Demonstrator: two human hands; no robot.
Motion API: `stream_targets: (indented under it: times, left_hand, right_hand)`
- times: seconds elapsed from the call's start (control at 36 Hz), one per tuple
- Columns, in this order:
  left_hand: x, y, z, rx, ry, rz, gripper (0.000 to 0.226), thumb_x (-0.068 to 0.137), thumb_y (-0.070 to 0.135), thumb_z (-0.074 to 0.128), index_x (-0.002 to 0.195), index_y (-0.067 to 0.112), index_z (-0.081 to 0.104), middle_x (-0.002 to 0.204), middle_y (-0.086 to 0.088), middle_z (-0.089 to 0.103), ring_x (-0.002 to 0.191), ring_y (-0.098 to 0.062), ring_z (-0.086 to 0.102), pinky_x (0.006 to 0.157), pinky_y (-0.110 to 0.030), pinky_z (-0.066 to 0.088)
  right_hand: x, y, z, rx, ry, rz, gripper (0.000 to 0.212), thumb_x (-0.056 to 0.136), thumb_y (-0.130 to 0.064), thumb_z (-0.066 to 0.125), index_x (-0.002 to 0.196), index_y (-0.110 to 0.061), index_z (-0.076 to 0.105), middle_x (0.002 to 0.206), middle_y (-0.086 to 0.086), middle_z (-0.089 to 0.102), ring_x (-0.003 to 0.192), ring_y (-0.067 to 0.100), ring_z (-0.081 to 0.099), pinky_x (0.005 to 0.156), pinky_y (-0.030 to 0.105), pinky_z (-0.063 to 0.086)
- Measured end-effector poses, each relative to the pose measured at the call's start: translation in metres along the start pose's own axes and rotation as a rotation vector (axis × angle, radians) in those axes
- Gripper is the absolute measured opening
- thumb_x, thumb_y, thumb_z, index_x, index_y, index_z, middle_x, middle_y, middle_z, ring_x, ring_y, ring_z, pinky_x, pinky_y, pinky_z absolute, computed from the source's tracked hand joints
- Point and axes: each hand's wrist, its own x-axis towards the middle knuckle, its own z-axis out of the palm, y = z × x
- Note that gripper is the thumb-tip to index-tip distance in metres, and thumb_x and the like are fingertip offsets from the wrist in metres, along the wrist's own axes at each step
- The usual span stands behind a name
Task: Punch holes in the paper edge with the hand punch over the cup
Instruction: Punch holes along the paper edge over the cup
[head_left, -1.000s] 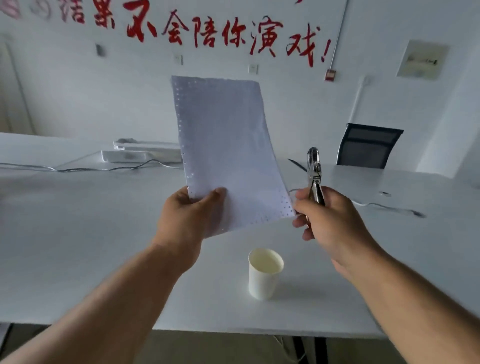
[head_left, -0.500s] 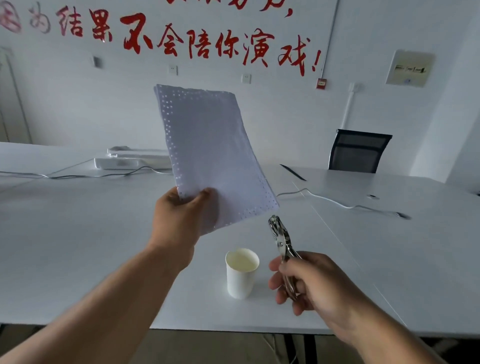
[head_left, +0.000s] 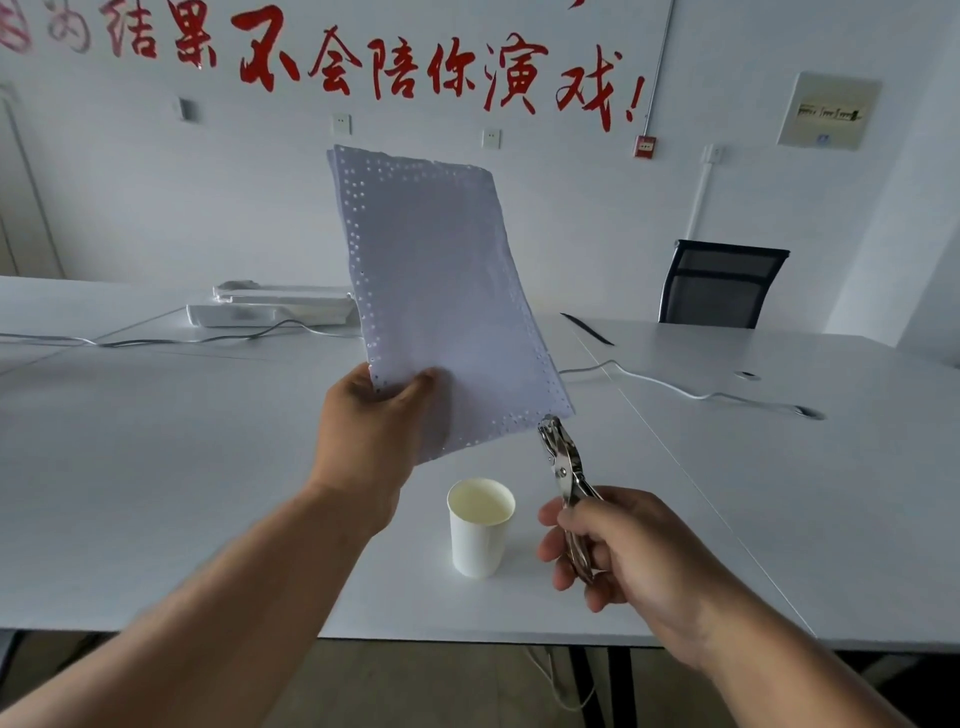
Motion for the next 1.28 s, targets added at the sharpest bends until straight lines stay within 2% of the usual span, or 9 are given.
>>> stream_targets:
  times: [0.11,0.25,0.5,0.67,0.75,0.89,1.03,1.22,1.28]
  left_hand:
    - [0.0,0.0,0.0,-0.005,0.009,0.002,0.011,0.091,0.014,0.075,0.1,0.012,0.08,0.102,-0.009,0.084,0.085,-0.022,0.074,0.09,-0.051,0.063]
    - [-0.001,-0.002,0.0,-0.01,0.006,0.004,0.01,0.093,0.013,0.074,0.101,0.014,0.08,0.106,-0.009,0.084,0.088,-0.021,0.076,0.07,-0.03,0.065]
    - [0.0,-0.006,0.0,-0.014,-0.004,-0.013,0.011,0.094,0.012,0.074,0.102,0.015,0.08,0.102,-0.004,0.084,0.089,-0.022,0.076,0.072,-0.031,0.063]
    - [-0.001,-0.008,0.001,-0.035,-0.019,-0.027,0.012,0.094,0.012,0.074,0.103,0.015,0.08,0.108,-0.009,0.084,0.11,-0.032,0.077,0.082,-0.038,0.065]
    - [-0.003,-0.01,0.0,-0.047,-0.034,-0.043,0.012,0.094,0.011,0.073,0.104,0.014,0.08,0.107,-0.008,0.085,0.109,-0.03,0.078,0.08,-0.035,0.066]
    - [-0.007,-0.014,-0.001,-0.028,-0.091,-0.06,0.011,0.095,0.012,0.073,0.102,0.017,0.079,0.101,-0.001,0.085,0.107,-0.027,0.079,0.092,-0.043,0.064]
    - [-0.006,-0.015,-0.004,-0.018,-0.12,-0.063,0.017,0.093,0.016,0.074,0.11,0.014,0.079,0.11,-0.005,0.085,0.11,-0.03,0.078,0.102,-0.054,0.058]
    - [-0.008,-0.015,-0.003,-0.017,-0.14,-0.062,0.009,0.097,0.014,0.07,0.099,0.017,0.079,0.1,0.001,0.084,0.096,-0.022,0.078,0.095,-0.044,0.062]
    - [-0.008,-0.015,-0.003,-0.011,-0.145,-0.059,0.009,0.094,0.017,0.072,0.1,0.016,0.079,0.105,-0.003,0.085,0.094,-0.022,0.077,0.096,-0.044,0.061]
  right_hand:
    - [0.001,0.003,0.0,-0.021,0.006,0.002,0.019,0.093,-0.011,0.056,0.097,-0.004,0.073,0.075,0.013,0.076,0.062,0.024,0.066,0.049,0.03,0.042]
    - [0.004,0.003,0.0,-0.04,0.008,0.007,0.018,0.093,-0.01,0.057,0.098,-0.004,0.073,0.076,0.013,0.076,0.061,0.024,0.066,0.048,0.03,0.042]
    - [0.006,0.004,0.0,-0.055,0.015,0.014,0.018,0.093,-0.012,0.058,0.098,-0.004,0.073,0.075,0.011,0.076,0.062,0.023,0.066,0.049,0.03,0.043]
    - [0.011,0.005,0.0,-0.061,0.024,0.015,0.017,0.092,-0.013,0.058,0.097,-0.005,0.073,0.075,0.01,0.077,0.062,0.023,0.066,0.049,0.029,0.043]
    - [0.013,0.005,0.001,-0.062,0.033,0.009,0.017,0.092,-0.014,0.059,0.097,-0.005,0.073,0.074,0.01,0.076,0.062,0.023,0.065,0.049,0.029,0.042]
    - [0.016,0.004,0.003,-0.059,0.05,-0.026,0.019,0.091,-0.012,0.06,0.099,0.001,0.072,0.073,0.009,0.075,0.06,0.022,0.063,0.048,0.03,0.04]
    - [0.017,0.006,0.003,-0.067,0.056,-0.039,0.018,0.091,-0.012,0.06,0.095,-0.001,0.072,0.07,0.009,0.073,0.059,0.023,0.06,0.048,0.031,0.038]
    - [0.017,0.009,0.004,-0.097,0.085,-0.03,0.029,0.089,-0.014,0.062,0.095,0.014,0.066,0.065,0.012,0.065,0.054,0.024,0.055,0.045,0.03,0.032]
    - [0.017,0.008,0.004,-0.1,0.099,-0.032,0.031,0.088,-0.014,0.062,0.094,0.017,0.064,0.066,0.015,0.062,0.053,0.025,0.053,0.045,0.029,0.03]
